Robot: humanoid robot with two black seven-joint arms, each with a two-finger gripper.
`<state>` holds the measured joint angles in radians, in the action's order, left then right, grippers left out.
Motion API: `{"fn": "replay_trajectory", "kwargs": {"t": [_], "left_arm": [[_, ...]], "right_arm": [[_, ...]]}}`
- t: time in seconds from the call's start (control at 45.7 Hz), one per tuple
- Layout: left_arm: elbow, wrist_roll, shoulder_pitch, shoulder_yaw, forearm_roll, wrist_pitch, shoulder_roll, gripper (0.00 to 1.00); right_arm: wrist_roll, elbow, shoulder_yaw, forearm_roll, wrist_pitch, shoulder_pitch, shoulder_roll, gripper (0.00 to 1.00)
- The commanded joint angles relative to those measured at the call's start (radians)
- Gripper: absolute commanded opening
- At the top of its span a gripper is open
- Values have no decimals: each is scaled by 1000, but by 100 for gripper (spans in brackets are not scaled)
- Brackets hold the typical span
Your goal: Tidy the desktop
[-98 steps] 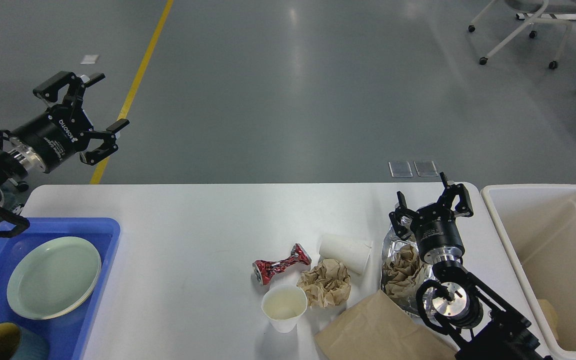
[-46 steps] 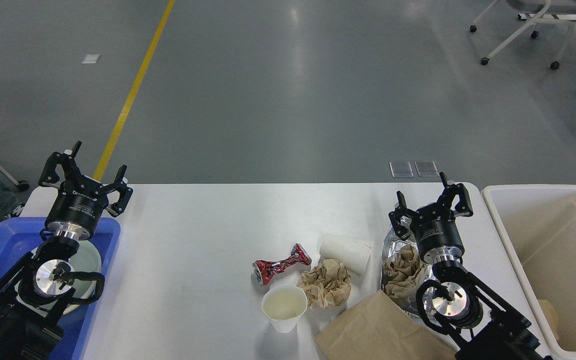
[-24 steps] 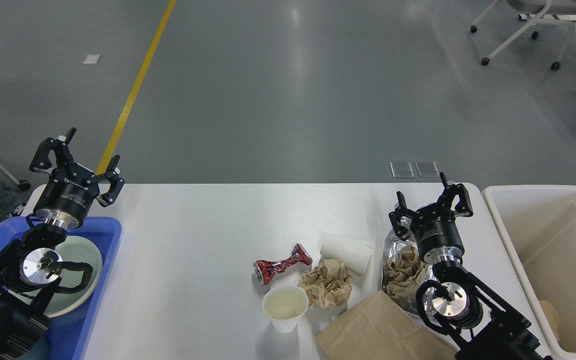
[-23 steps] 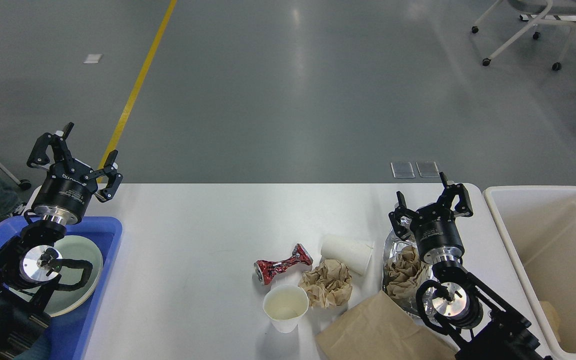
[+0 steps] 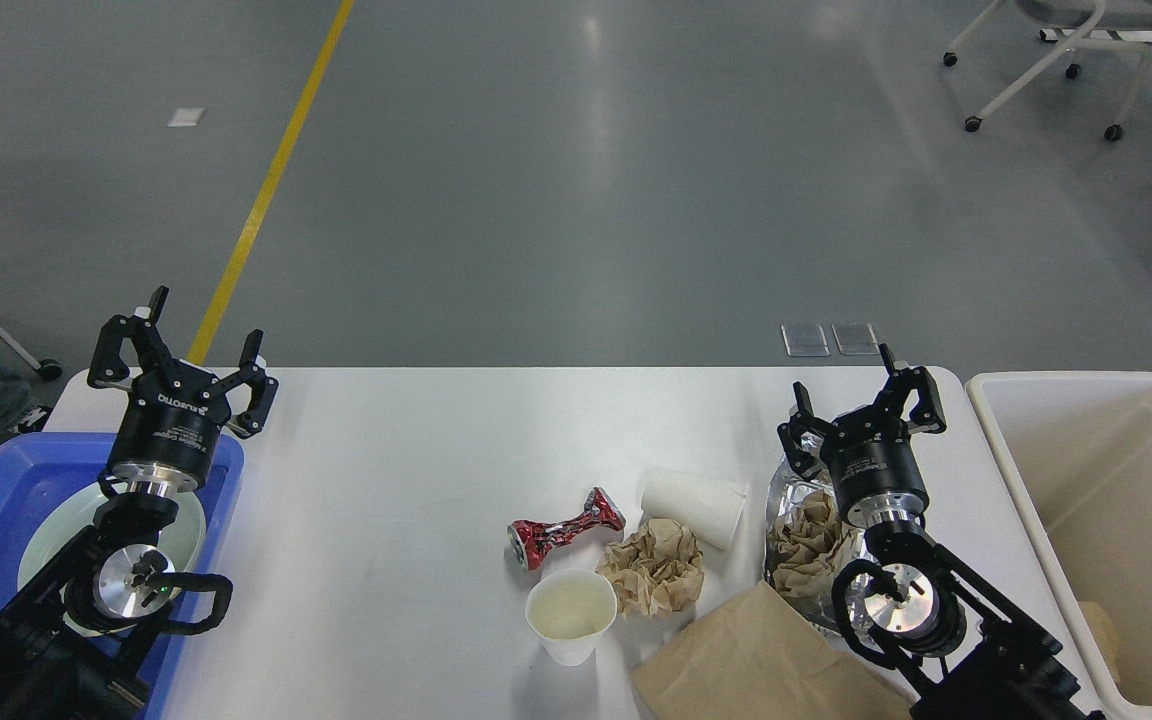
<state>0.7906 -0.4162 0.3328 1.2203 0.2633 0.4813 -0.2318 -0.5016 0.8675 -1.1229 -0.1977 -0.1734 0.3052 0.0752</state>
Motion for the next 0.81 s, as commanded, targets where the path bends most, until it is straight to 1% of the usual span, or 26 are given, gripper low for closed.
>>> {"fn": "replay_trajectory", "kwargs": {"t": [0.0,0.109,0.153,0.328,0.788], "left_arm": [[1,14,-15,5,-15,8,8,96],[-1,7,-8,10,-18,-26,9,96],[-1,7,-4,34,-44,-33,14,96],[-1,4,-5,30,-75,-33,43,96],[-1,8,-6,30,-87,-23,40,96]], "right_arm": [[0,1,0,1,-1,0,0,100],[0,1,0,1,0,0,0,100],[0,1,0,0,-1,0,0,100],[0,1,0,0,-1,0,0,100],[0,1,0,1,0,-1,0,100]]}}
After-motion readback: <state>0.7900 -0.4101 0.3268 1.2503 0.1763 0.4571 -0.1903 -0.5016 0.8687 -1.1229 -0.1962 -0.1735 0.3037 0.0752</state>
